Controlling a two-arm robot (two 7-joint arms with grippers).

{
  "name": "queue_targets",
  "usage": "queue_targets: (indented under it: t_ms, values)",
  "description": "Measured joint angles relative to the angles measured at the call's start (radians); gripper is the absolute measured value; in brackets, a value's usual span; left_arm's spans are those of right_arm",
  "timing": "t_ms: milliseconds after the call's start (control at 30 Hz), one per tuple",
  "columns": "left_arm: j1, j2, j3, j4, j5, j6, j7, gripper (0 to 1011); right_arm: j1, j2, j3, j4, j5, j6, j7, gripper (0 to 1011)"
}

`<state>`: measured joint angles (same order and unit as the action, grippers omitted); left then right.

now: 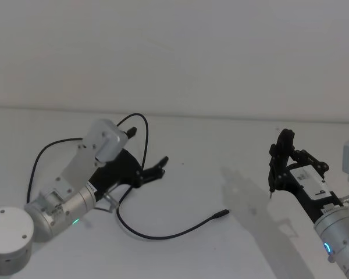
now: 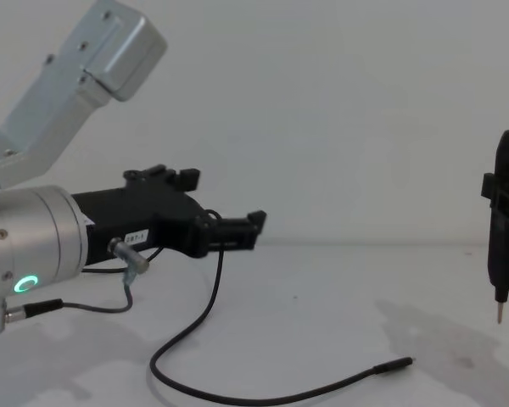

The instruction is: Pick up the data cable with the one hand.

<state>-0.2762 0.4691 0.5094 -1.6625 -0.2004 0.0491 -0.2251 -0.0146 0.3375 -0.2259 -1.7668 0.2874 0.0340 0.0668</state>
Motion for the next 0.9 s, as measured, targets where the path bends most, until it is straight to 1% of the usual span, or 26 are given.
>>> queue_targets:
  t_ms: [167,200,333,367,433,467,500,567,633,667,700,733,800,833,900]
  values:
    - [-0.017,0.024,0.018,-0.010,0.000,0.016,-0.066,1002,0.000,0.000,0.000,0.000,0.000,0.000,0.000,268]
    - [-0.024,0.032,0.024,-0.013,0.000,0.023,-0.091,1001,0.000,0.000,0.000,0.000,0.000,0.000,0.000,268]
    - [-0.042,0.052,0.041,-0.021,0.000,0.042,-0.150,1001,0.000,0.000,0.000,0.000,0.000,0.000,0.000,268]
    - [-0.050,0.059,0.048,-0.024,-0.001,0.051,-0.173,1002,0.000,0.000,0.000,0.000,0.000,0.000,0.000,268]
    - [-0.059,0.066,0.057,-0.027,-0.001,0.060,-0.196,1001,0.000,0.000,0.000,0.000,0.000,0.000,0.000,268]
    - [-0.069,0.073,0.064,-0.030,-0.001,0.071,-0.221,1002,0.000,0.000,0.000,0.000,0.000,0.000,0.000,268]
    - [-0.069,0.073,0.064,-0.030,-0.001,0.071,-0.221,1002,0.000,0.000,0.000,0.000,0.000,0.000,0.000,268]
    - [-0.091,0.085,0.082,-0.034,-0.001,0.097,-0.274,1001,0.000,0.000,0.000,0.000,0.000,0.000,0.000,268]
    - [-0.103,0.091,0.094,-0.036,-0.001,0.114,-0.303,1001,0.000,0.000,0.000,0.000,0.000,0.000,0.000,268]
    - [-0.115,0.096,0.105,-0.038,0.000,0.129,-0.326,1001,0.000,0.000,0.000,0.000,0.000,0.000,0.000,268]
    - [-0.115,0.096,0.105,-0.038,0.000,0.129,-0.326,1001,0.000,0.000,0.000,0.000,0.000,0.000,0.000,268]
    - [-0.127,0.100,0.115,-0.038,0.001,0.146,-0.347,1002,0.000,0.000,0.000,0.000,0.000,0.000,0.000,268]
    - [-0.141,0.103,0.128,-0.039,0.003,0.164,-0.368,1001,0.000,0.000,0.000,0.000,0.000,0.000,0.000,268]
    - [-0.155,0.105,0.141,-0.039,0.006,0.185,-0.388,1002,0.000,0.000,0.000,0.000,0.000,0.000,0.000,268]
    - [-0.166,0.106,0.151,-0.039,0.010,0.203,-0.403,1001,0.000,0.000,0.000,0.000,0.000,0.000,0.000,268]
